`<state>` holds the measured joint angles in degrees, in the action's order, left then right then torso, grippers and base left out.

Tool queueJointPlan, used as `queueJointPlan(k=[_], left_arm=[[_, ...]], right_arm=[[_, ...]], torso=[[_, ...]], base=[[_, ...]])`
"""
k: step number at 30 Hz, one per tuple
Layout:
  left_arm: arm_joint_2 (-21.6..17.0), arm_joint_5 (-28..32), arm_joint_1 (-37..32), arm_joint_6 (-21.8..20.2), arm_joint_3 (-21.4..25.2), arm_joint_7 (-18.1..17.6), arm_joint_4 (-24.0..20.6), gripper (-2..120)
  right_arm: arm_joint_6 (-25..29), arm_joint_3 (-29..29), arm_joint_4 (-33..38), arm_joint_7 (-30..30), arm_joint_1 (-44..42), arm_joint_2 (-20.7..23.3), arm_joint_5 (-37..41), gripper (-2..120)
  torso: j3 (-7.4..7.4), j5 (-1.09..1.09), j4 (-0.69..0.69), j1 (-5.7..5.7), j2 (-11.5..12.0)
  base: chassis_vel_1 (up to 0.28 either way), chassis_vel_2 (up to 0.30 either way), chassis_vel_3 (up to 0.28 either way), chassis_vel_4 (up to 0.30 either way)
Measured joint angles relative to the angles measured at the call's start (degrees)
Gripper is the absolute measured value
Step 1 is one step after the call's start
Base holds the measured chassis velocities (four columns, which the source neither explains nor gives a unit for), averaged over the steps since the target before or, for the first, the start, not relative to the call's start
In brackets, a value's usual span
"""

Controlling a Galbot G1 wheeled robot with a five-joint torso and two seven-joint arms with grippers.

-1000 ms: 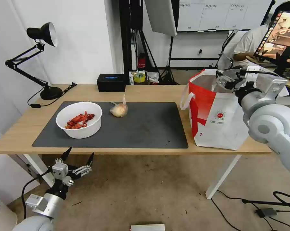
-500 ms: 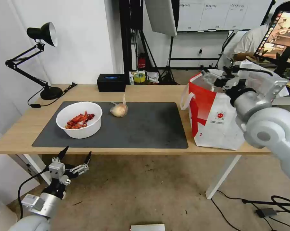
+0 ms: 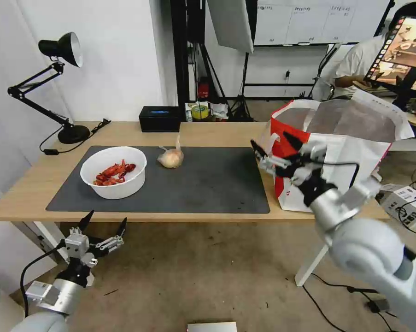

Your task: Pick up the trash from the table and place it into the takeout bag.

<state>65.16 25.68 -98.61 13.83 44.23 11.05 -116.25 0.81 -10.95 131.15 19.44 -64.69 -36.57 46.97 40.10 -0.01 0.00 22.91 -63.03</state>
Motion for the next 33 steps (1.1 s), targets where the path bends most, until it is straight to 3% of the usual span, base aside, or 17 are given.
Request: queueJointPlan(k=[10, 15, 22, 33], left_arm=[[0.9, -0.3, -0.6, 0.7, 0.2, 0.1, 0.5, 100], [1.3, -0.9, -1.3, -1.2, 0.9, 2.3, 0.5, 100], [1.3, -0.9, -1.1, -0.6, 0.9, 2.4, 1.4, 100], [1.0, -0.7, -0.8, -0.3, 0.6, 2.3, 2.2, 100]], right_arm=[[5.7, -0.8, -2.6, -0.5, -15.0, -7.0, -13.1, 100], [7.3, -0.7, -5.5, -0.7, -20.6, -11.0, -16.8, 100], [8.5, -0.7, -8.4, -0.9, -23.5, -14.1, -19.1, 100], [8.9, 0.2, -10.5, -1.3, -23.7, -14.8, -20.3, 100]], torso=[[0.0, 0.0, 0.0, 0.0, 0.0], [0.0, 0.0, 0.0, 0.0, 0.0], [0.0, 0.0, 0.0, 0.0, 0.0], [0.0, 0.0, 0.0, 0.0, 0.0]], base=[[0.0, 0.0, 0.0, 0.0], [0.0, 0.0, 0.0, 0.0], [0.0, 0.0, 0.0, 0.0], [0.0, 0.0, 0.0, 0.0]])
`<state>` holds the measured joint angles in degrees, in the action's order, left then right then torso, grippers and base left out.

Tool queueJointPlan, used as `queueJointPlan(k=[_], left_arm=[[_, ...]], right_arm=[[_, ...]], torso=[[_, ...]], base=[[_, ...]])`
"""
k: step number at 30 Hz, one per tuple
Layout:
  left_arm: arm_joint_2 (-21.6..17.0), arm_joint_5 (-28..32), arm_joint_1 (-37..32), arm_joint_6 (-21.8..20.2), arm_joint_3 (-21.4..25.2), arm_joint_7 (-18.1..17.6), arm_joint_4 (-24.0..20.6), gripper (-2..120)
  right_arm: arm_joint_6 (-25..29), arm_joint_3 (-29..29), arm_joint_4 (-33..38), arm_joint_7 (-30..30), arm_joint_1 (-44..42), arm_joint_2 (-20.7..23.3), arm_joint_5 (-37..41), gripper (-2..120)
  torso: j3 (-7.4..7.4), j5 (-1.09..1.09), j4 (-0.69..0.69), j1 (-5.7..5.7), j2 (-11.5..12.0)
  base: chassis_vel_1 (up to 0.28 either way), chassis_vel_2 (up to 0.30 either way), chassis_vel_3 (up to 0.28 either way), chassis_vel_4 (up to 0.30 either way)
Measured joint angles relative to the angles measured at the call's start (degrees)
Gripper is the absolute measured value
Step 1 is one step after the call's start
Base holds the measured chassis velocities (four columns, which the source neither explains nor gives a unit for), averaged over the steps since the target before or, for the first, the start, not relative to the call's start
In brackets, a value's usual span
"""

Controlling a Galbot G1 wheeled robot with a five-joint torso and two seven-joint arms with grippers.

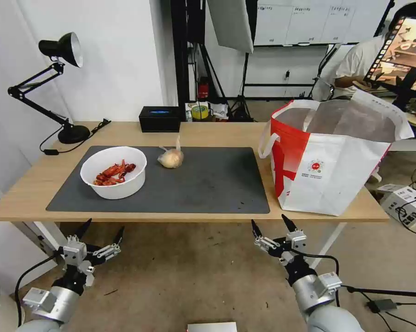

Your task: Pick up the trash from the table and place it into the takeout bag.

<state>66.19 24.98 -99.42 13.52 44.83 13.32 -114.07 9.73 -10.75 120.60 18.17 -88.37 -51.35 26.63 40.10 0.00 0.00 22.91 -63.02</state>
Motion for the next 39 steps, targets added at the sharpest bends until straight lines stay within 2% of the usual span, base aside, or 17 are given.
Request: queueJointPlan(k=[6, 10, 14, 16, 17, 20, 25, 27, 29, 34, 39], left_arm=[[-0.1, 0.0, 0.4, 0.1, -0.4, 0.0, 0.4, 100], [-0.2, 0.0, 0.9, 0.1, -0.7, -0.1, 0.7, 100], [-0.3, 0.0, 1.3, 0.2, -0.8, -0.3, 1.0, 100], [-0.2, 0.1, 1.4, 0.2, -0.9, -0.3, 1.0, 100], [-0.2, 0.1, 1.4, 0.2, -0.9, -0.3, 1.0, 100], [-0.2, 0.1, 1.3, 0.2, -0.8, -0.4, 1.0, 100], [-0.3, 0.1, 1.3, 0.3, -0.4, -0.4, 1.4, 100], [-0.2, 0.1, 1.2, 0.5, -0.2, -0.4, 1.6, 100], [-0.2, 0.1, 1.2, 0.5, -0.1, -0.4, 1.7, 100], [-0.2, 0.1, 1.2, 0.8, 0.4, -0.4, 2.0, 100], [-0.1, 0.1, 1.0, 1.0, 0.7, -0.4, 2.1, 100]], right_arm=[[-0.1, 1.3, -1.2, 0.1, 1.4, 0.4, 0.0, 100], [-0.9, 3.5, -2.3, 0.5, 5.2, 1.1, 1.0, 100], [-2.8, 7.4, -3.2, 1.7, 11.5, 1.8, 3.4, 100], [-4.5, 11.9, -4.0, 2.8, 17.4, 2.1, 5.5, 100], [-4.5, 11.9, -4.0, 2.8, 17.4, 2.1, 5.5, 100], [-6.3, 16.6, -5.1, 3.7, 25.2, 2.1, 8.0, 100], [-7.6, 20.7, -7.0, 3.4, 32.6, 2.2, 11.3, 100], [-8.3, 23.9, -9.5, 2.0, 38.0, 1.6, 14.1, 100], [-8.4, 24.9, -10.5, 1.6, 39.8, 1.2, 15.0, 100], [-9.3, 30.8, -17.5, 0.8, 51.7, -2.8, 19.3, 100], [-9.8, 35.0, -22.6, 0.9, 58.8, -5.9, 21.7, 100]], torso=[[0.0, 0.0, 0.0, 0.0, 0.0], [0.0, 0.0, -0.01, 0.0, 0.0], [0.01, 0.0, 0.01, 0.01, 0.0], [0.01, 0.0, 0.0, 0.0, 0.0], [0.01, 0.0, 0.0, 0.0, 0.0], [0.01, 0.0, 0.01, 0.01, 0.0], [0.01, -0.01, 0.0, 0.01, 0.0], [0.01, 0.0, 0.0, 0.01, 0.0], [0.01, -0.01, 0.0, 0.01, 0.0], [0.01, -0.02, 0.01, 0.01, 0.0], [0.01, -0.01, 0.01, 0.01, 0.0]], base=[[0.0, 0.0, 0.0, 0.0], [0.0, 0.0, 0.0, 0.0], [0.0, 0.0, 0.0, 0.0], [0.0, 0.0, 0.0, 0.0], [0.0, 0.0, 0.0, 0.0], [0.0, 0.0, 0.0, 0.0], [0.0, 0.0, 0.0, 0.0], [0.0, 0.0, 0.0, 0.0], [0.0, 0.0, 0.0, 0.0], [0.0, 0.0, 0.0, 0.0], [0.0, 0.0, 0.0, 0.0]])
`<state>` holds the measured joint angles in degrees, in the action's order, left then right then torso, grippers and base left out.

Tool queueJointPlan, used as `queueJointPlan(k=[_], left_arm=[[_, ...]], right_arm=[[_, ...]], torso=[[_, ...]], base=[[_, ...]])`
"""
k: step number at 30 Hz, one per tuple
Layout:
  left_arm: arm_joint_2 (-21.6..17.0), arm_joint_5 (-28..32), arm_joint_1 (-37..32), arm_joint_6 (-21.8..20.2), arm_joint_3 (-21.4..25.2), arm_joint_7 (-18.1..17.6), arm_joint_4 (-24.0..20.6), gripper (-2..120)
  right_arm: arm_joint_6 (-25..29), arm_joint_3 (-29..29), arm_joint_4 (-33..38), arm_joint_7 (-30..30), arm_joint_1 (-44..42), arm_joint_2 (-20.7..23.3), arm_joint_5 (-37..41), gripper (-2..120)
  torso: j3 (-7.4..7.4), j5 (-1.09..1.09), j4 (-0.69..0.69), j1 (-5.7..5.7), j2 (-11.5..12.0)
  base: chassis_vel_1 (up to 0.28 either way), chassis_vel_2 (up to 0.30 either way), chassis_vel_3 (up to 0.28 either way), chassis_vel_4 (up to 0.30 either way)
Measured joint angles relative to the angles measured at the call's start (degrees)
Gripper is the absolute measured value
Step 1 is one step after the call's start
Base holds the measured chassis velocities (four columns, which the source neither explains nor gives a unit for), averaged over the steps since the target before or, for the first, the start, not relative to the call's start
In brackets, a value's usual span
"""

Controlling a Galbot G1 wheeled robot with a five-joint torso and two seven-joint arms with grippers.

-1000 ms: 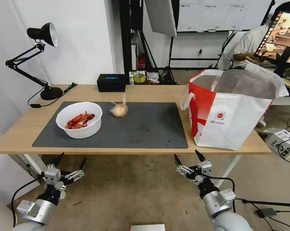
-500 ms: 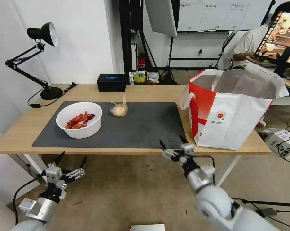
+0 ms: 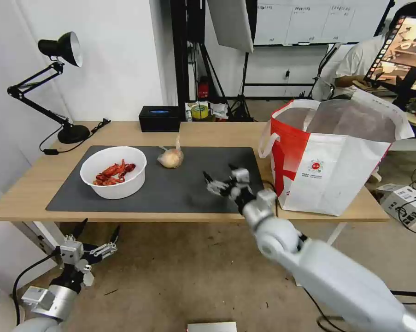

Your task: Pick up the trash from the table and place it into the takeout bag.

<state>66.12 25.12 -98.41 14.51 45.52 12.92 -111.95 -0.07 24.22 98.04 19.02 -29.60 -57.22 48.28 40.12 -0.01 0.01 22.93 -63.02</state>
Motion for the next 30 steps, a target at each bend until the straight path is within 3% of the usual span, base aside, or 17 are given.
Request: queueJointPlan(k=[11, 16, 22, 30], left_arm=[[0.5, 0.0, -0.9, 0.4, 0.8, 0.0, -0.7, 100], [0.8, 0.0, -1.4, 0.7, 1.0, 0.0, -0.8, 100], [1.1, 0.0, -1.6, 1.2, 1.3, 0.1, -0.8, 100], [1.4, -0.2, -1.9, 1.6, 1.3, 0.2, -0.6, 100]], right_arm=[[-1.4, 6.9, -18.7, -0.2, 14.3, -13.0, 5.2, 100], [-1.9, 7.3, -23.8, -0.8, 16.5, -16.5, 5.3, 100], [-7.1, 7.3, -32.9, -0.6, 19.6, -23.7, 8.8, 100], [-10.8, 5.4, -44.9, -1.0, 22.8, -31.8, 5.6, 100]], torso=[[0.0, 0.0, 0.0, 0.0, 0.0], [-0.01, 0.0, 0.0, 0.0, 0.0], [-0.01, 0.0, -0.01, 0.0, 0.0], [-0.01, -0.01, 0.0, -0.01, 0.0]], base=[[0.0, 0.0, 0.0, 0.0], [0.0, 0.0, 0.0, 0.0], [0.0, 0.0, 0.0, 0.0], [0.0, 0.0, 0.0, 0.0]])
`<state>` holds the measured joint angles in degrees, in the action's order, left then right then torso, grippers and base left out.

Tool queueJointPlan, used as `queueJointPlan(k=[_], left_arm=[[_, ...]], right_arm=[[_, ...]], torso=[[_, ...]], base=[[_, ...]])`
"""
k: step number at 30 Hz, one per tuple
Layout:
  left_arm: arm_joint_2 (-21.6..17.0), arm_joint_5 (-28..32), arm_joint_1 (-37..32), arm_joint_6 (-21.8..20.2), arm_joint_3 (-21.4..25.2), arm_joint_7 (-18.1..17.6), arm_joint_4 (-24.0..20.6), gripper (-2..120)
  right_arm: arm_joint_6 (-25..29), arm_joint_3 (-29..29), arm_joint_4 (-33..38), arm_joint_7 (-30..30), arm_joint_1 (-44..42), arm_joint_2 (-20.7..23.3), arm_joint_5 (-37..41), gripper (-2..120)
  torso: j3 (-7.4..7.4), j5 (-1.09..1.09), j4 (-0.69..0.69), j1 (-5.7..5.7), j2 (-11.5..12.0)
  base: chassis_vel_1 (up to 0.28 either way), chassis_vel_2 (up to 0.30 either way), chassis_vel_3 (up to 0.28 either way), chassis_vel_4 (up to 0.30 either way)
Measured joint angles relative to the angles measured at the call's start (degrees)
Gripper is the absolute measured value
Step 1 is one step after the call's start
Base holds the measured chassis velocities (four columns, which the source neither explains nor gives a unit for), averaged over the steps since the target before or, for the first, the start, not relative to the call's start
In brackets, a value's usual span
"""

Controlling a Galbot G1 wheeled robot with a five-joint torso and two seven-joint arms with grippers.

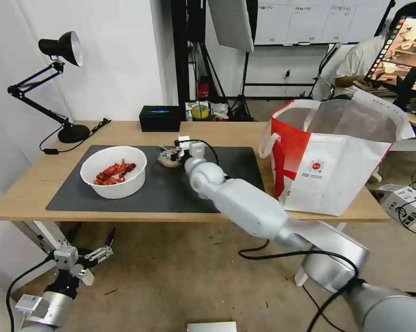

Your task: Pick up the trash from the table and place it into the takeout bag.

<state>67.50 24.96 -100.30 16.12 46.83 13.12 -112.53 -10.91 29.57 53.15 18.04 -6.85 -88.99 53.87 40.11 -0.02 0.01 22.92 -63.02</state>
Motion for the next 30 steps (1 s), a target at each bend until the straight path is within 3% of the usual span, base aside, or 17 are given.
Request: queueJointPlan(k=[14, 30], left_arm=[[-0.8, 0.4, 0.4, 0.0, -0.3, 0.0, -0.4, 100], [-0.6, 0.4, 0.7, 0.0, -1.2, 0.0, -0.5, 100]], right_arm=[[-2.6, 1.8, -9.5, -8.6, 4.0, -1.3, -1.0, 100], [-2.9, 4.9, -12.3, -14.6, 5.3, -1.3, -0.7, 100]], torso=[[0.0, 0.02, -0.02, 0.0, 0.0], [0.0, 0.02, -0.01, 0.0, 0.0]], base=[[0.0, 0.0, 0.0, 0.0], [0.0, 0.0, 0.0, 0.0]])
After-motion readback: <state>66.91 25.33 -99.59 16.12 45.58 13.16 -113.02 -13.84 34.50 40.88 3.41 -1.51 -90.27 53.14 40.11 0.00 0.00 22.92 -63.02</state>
